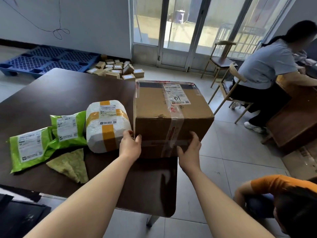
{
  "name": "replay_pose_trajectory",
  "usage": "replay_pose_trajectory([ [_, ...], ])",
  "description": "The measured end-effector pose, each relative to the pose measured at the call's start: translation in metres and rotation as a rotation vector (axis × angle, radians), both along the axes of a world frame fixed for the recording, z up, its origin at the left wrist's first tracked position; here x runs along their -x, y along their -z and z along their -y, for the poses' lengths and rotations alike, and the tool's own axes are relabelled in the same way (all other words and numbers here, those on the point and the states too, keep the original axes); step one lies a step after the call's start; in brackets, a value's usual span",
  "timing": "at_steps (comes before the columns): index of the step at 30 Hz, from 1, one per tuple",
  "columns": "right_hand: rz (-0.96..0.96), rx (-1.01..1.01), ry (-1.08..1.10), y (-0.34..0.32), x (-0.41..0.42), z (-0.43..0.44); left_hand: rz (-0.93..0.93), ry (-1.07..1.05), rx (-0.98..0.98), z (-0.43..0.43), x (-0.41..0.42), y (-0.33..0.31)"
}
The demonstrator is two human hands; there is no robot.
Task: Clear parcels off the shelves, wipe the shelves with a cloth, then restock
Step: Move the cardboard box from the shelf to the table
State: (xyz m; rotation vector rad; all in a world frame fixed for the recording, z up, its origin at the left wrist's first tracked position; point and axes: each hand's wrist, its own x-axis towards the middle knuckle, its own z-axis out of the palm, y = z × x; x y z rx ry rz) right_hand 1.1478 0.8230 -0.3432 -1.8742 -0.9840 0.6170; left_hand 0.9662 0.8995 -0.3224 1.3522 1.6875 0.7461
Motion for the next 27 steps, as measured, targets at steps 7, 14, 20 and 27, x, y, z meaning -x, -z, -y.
replay_pose_trajectory([
  [7, 0.063, 0.042, -0.085, -0.006, 0.052, -0.001, -0.100, 0.007, 0.015, 0.015, 0.071, 0.003],
  [14, 0.108, 0.098, -0.325, -0.001, 0.157, -0.024, -0.222, -0.118, 0.108, 0.020, 0.187, 0.018],
  [20, 0.044, 0.218, -0.403, 0.021, 0.236, -0.057, -0.278, -0.197, 0.220, 0.005, 0.267, 0.037],
  [27, -0.010, 0.390, -0.436, 0.060, 0.292, -0.091, -0.267, -0.215, 0.321, -0.020, 0.309, 0.074],
])
